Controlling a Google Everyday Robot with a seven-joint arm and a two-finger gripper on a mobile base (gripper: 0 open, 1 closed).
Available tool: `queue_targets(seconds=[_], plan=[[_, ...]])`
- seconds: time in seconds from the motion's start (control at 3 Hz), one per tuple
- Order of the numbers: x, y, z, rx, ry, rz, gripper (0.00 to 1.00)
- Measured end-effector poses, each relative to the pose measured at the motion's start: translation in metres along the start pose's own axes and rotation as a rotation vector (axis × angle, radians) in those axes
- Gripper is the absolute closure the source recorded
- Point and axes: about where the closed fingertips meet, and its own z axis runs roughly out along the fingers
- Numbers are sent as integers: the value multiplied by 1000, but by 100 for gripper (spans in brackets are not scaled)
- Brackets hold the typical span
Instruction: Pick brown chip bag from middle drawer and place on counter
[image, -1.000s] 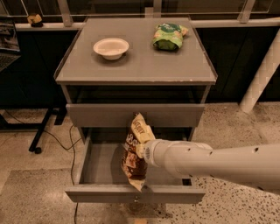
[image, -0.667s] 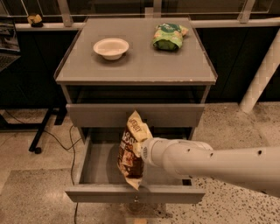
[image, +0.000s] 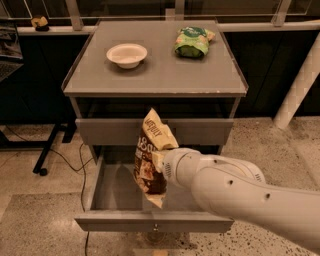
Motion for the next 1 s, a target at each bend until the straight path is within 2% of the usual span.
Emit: queue_targets(seconds=[0.33,0.67,1.0], plan=[[-30,6,-38,26,-72,-61,100],[-61,26,-67,30,-127,-132,100],[-82,42,-80,23,-164,-172,100]])
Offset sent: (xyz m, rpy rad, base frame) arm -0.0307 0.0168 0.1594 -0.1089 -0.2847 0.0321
